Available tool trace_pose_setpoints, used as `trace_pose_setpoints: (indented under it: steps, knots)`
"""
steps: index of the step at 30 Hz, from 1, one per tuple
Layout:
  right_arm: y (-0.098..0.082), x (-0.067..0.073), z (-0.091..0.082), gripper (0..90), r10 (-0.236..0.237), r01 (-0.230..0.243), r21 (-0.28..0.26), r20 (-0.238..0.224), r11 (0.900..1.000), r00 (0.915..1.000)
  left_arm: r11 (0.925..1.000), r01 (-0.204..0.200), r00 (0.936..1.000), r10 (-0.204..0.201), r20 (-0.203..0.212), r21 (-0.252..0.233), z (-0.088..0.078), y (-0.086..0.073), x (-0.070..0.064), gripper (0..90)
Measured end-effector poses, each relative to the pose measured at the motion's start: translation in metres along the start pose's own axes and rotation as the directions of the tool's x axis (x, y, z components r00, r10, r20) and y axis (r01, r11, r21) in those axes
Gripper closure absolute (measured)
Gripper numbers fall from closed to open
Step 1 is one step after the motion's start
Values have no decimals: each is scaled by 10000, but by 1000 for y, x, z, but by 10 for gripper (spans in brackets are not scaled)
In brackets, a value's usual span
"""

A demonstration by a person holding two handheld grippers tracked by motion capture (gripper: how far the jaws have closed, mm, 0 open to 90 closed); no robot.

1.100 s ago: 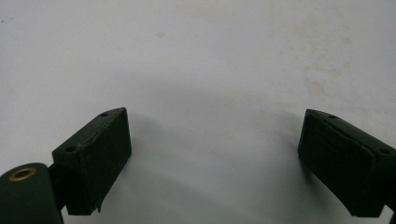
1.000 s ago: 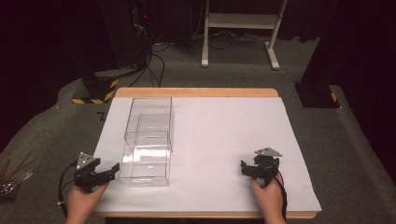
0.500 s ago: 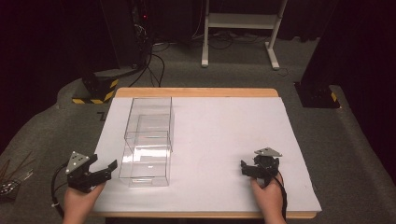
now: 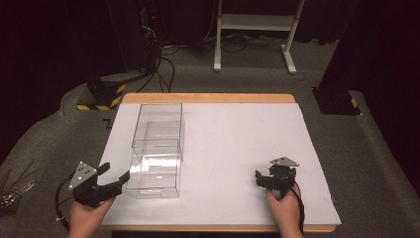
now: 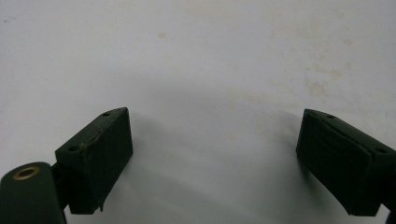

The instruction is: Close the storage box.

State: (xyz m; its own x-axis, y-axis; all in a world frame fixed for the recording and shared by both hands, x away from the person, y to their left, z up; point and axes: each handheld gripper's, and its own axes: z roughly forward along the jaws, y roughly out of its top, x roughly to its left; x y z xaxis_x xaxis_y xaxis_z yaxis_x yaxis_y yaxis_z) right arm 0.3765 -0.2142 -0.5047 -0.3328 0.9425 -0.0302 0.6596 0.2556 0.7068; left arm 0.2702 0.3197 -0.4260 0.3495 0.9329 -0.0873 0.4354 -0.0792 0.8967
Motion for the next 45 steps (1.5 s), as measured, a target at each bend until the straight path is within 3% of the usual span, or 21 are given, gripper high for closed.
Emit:
trace_pose_setpoints:
  steps: [8,17,30,38,45]
  knots:
    - [0,0,0,107,-21,21,-11,2,10000,10000,9988,-398,9992,395,110,280,6,1,-13,186]
    - [0,0,0,108,-28,28,-22,12,10000,10000,9998,-40,9997,36,239,182,-1,-10,-16,186]
    - [0,0,0,112,-20,20,-28,9,10000,10000,9995,-113,9995,104,288,287,-13,-25,-23,186]
    - [0,0,0,115,-41,41,-42,-10,10000,10000,9993,-139,9997,132,201,347,-13,-33,-23,189]
    - [0,0,0,116,-38,38,-41,-13,10000,10000,9988,-140,9991,121,397,475,-9,-38,-22,231]
